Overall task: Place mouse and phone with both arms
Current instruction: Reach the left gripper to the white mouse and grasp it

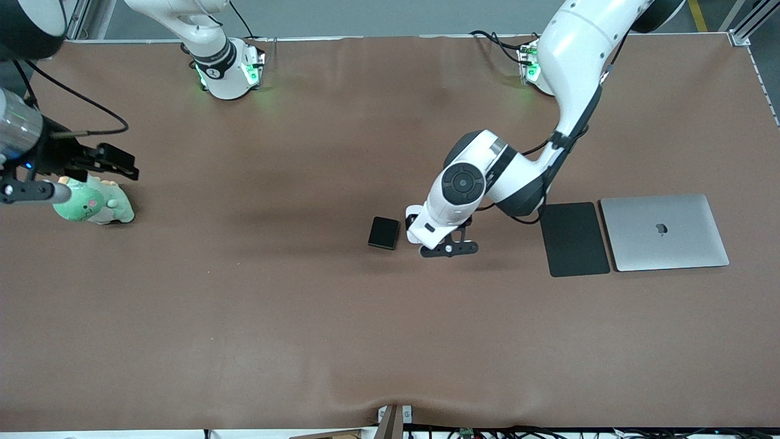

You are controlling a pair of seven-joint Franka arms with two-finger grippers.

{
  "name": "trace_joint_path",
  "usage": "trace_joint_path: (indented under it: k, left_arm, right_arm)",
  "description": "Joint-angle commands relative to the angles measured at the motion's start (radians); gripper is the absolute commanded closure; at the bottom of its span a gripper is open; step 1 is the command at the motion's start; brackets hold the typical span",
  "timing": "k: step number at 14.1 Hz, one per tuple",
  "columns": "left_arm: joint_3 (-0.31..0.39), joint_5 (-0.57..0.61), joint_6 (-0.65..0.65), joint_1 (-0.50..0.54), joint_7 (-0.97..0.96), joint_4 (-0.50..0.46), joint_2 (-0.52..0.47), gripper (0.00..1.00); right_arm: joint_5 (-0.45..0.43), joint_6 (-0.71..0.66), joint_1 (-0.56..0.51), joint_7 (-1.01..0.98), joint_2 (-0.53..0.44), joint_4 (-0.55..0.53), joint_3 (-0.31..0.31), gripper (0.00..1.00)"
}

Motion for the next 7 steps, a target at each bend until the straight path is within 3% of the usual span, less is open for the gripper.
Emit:
trace_joint_path:
  k: [1,7]
  left_arm:
    - [0.027,0.025,0.067,-0.054,-0.068,0.02,0.053,0.05]
    - [0.027,0.112,0.092,-0.085,-0.156,0.018,0.118,0.11]
  right_arm:
    - [0.022,0.021,0.043,0.0,0.054,0.025,0.0,0.0]
    - [0.021,0.025,0.14,0.0,0.106,0.025,0.0,0.0]
